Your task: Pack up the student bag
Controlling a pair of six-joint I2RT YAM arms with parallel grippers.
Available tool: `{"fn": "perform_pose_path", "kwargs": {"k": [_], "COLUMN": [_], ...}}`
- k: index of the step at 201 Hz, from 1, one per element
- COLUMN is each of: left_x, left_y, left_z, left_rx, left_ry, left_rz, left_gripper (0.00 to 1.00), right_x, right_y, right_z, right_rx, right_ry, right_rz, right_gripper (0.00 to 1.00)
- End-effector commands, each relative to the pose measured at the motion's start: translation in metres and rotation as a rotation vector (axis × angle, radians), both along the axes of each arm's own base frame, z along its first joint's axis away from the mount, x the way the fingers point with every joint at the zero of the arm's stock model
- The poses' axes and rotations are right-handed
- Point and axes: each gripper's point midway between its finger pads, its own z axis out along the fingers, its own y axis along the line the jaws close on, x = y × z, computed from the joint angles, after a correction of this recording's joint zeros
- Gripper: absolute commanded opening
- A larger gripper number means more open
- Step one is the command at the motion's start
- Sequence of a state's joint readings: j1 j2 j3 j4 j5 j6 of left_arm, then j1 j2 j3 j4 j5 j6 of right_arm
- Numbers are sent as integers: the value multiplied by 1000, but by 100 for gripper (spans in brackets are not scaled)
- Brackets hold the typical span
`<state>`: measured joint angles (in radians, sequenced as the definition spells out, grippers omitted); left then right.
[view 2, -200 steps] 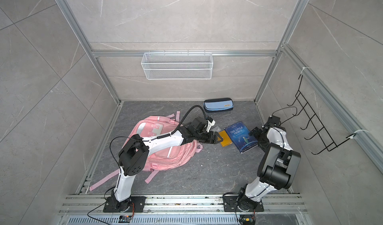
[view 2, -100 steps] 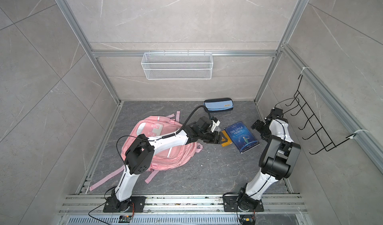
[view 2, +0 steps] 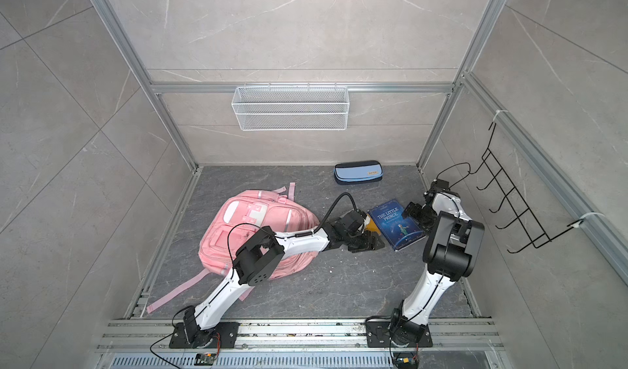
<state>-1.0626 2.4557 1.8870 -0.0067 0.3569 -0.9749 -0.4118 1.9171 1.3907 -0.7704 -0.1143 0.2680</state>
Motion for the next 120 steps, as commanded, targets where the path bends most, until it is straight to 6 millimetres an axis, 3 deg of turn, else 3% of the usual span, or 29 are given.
{"fn": "perform_pose_path", "kwargs": {"k": [1,52,92,105,120], "left_x": [10,46,59,60,60], "left_y": [-7,2,3,4,4], "left_z": [-8,-31,-47,-52,-53], "left_rx": [7,49,58,64,62], "left_ry": [16,13,27,34,37], "left_rz": [75,186,218,222,219], "left_gripper": [74,70,68,68,68], "right_x": [-16,-39,-59,-60,-53], "right_y": [14,59,84,83,65], "right_z": [-13,-14,-16,-10,3], "right_rx": [16,58,108,88,-5], "right_ry": [77,116,127,111,98], "right_rz": [26,80,100,108,129], "right_gripper": [99,91,87,88,90]}}
